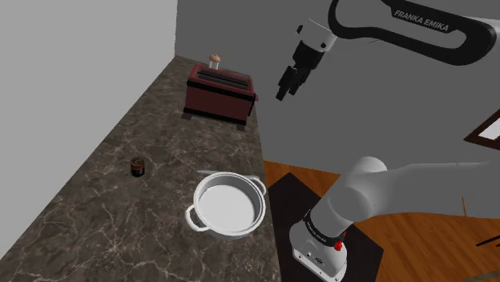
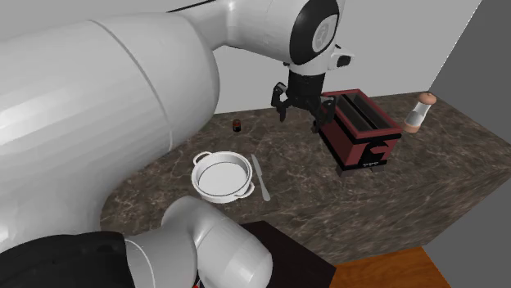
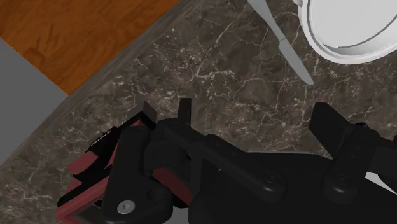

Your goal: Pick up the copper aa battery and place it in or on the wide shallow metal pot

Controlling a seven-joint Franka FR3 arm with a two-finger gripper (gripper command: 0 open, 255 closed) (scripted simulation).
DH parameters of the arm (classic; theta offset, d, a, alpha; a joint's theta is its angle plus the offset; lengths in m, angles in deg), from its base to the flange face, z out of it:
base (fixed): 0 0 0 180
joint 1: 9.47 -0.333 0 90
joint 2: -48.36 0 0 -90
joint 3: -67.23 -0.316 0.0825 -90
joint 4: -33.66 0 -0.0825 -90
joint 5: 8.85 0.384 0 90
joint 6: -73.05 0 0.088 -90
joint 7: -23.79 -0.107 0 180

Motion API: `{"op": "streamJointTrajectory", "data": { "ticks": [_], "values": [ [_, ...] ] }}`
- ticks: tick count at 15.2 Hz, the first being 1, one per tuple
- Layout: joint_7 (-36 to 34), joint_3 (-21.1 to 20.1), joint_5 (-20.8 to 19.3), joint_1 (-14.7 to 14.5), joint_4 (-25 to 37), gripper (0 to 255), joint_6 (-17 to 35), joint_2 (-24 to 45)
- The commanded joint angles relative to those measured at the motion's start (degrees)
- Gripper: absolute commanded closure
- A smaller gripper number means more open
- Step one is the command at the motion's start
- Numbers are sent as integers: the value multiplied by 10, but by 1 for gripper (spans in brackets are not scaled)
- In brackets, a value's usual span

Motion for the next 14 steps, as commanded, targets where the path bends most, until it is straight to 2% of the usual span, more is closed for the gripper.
{"op": "streamJointTrajectory", "data": {
  "ticks": [1, 8, 14],
  "values": [
    [0, 0, 0, 0, 0, 0, 0, 0],
    [-78, -72, 39, -25, -21, 0, 84, 71],
    [-145, -133, 59, -42, -10, 0, 157, 159]
  ]
}}
